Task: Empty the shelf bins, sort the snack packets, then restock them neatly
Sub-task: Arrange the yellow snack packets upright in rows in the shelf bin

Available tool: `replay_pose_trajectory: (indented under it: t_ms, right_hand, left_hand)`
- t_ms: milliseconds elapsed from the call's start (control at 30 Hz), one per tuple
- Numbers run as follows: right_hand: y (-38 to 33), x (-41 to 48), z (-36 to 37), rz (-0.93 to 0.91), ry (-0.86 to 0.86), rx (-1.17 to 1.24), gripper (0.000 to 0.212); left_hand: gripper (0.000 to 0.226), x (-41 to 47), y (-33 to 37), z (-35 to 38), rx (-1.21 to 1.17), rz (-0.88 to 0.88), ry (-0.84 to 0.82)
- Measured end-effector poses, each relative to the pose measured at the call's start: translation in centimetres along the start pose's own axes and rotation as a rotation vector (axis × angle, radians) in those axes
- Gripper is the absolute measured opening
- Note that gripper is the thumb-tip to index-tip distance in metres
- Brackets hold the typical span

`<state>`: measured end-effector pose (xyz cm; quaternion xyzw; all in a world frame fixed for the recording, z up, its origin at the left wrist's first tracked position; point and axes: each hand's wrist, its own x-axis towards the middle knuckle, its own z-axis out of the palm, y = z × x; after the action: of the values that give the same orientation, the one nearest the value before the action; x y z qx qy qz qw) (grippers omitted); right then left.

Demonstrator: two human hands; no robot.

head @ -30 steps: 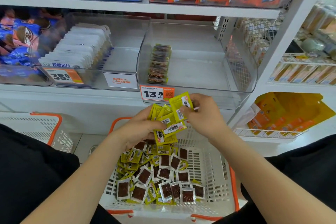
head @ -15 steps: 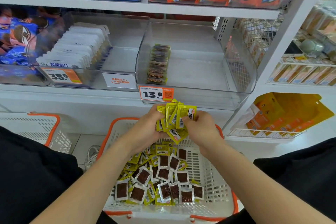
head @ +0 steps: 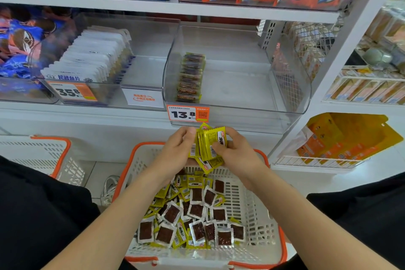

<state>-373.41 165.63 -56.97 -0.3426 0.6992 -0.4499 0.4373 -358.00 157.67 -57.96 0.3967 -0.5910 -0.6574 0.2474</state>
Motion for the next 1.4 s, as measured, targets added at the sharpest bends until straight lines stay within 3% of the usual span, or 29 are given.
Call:
replay_pose_trajectory:
  t_ms: [67,167,333,467,533,667,800,900,1033,1100,1200,1233,1333,1400]
  right_hand:
    - [0.6,0.0,0.4,-0.152,0.05,-0.263,0.029]
    - [1.3,-0.8,1.6,-0.283,0.086,-0.471,0.045]
    - [0.4,-0.8,0.5,-0.189,0.083,-0.399,0.044]
    - [-0.9,-0.7,-1.3,-0.034,0.123,-0.049,0.014]
    - [-1.3,-1.0,-2.0,-0.056,0.219,-0.005,0.015]
    - [-2.2,-2.1,-1.9,-0.263,0.378,-0.2,0.02]
    - [-1.4,-2.9,-0.4,-0.235,0.317,-0.338,0.009]
    - [-0.6,-2.5,0.0,-0.204,0.321,-0.379,0.013]
    - [0.0,-2.1,0.5,-0.244,0.256,-0.46,0.017]
    - [-0.2,-2.2,0.4,-0.169,0.189,-0.431,0.033]
    - [-0.7,-2.2,-0.4,0.054,0.053,-0.3,0.065]
    - [-0.8,-2.1,-0.6,0.097,0.024,-0.272,0.064]
    - [-0.9,-2.3,-0.4,0.133,0.026,-0.158,0.025]
    - [-0.9,-2.5,-0.1,0.141,0.089,-0.084,0.016]
  left_hand:
    - [0.009,0.0,-0.3,0.4,0.009,-0.029,-0.05]
    - [0.028,0.2,-1.1,0.6,0.013,-0.078,-0.075]
    - [0.047,0.5,-1.4,-0.6,-0.058,-0.14,-0.146]
    - [0.055,0.4,-1.2,-1.8,0.061,-0.112,-0.195]
    - [0.047,0.4,-1.2,-2.0,0.057,-0.127,-0.2]
    - [0.032,0.2,-1.2,-1.5,0.004,-0.138,-0.137]
    - [0.027,-0.3,-0.7,0.3,-0.178,-0.138,-0.055]
    - [0.032,-0.2,-0.7,1.0,-0.289,-0.149,-0.01]
    - [0.034,-0.4,-1.5,1.0,-0.174,-0.13,-0.067]
    - [0.029,-0.3,-1.9,1.0,-0.134,-0.105,-0.036]
    - [0.032,-0.2,-1.7,1.0,-0.265,-0.149,0.029]
    - [0.032,-0.2,-1.5,0.9,-0.311,-0.162,0.036]
    - [0.034,-0.1,-1.0,0.7,-0.336,-0.159,0.052]
    - [0.032,-0.1,-1.0,0.8,-0.33,-0.15,0.094]
